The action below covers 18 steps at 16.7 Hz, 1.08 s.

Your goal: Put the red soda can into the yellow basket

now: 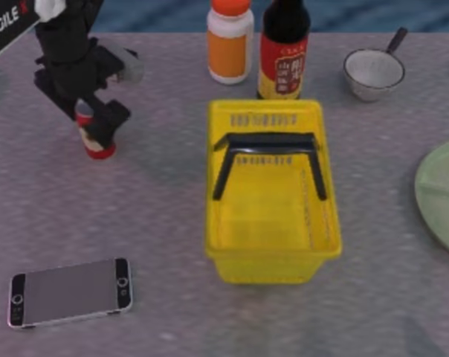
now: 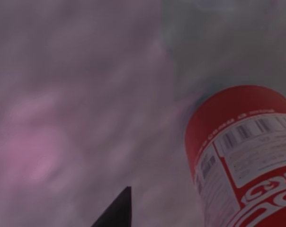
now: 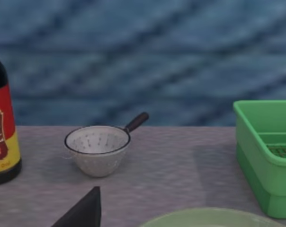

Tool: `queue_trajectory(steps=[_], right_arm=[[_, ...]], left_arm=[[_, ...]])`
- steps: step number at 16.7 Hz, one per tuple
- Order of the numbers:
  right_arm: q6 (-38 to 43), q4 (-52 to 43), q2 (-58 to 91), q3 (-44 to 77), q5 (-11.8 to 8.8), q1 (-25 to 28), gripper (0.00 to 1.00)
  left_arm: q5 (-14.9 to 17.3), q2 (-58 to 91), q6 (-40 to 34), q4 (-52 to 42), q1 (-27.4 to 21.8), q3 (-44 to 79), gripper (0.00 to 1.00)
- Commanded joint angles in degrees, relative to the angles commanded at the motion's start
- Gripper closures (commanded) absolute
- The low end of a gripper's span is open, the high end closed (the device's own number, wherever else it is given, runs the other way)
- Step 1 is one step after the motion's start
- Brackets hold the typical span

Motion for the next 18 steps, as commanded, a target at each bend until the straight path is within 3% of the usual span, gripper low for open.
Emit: queue_trajectory(steps=[8, 18], right_arm=[[0.00, 0.00, 0.00, 0.00, 0.00, 0.00, 0.00], [0.00, 0.00, 0.00, 0.00, 0.00, 0.00, 0.00]], left_arm=[[0.00, 0.00, 0.00, 0.00, 0.00, 0.00, 0.98], [-0.02, 0.01, 0.09, 0.00, -0.15, 0.01, 1.00]])
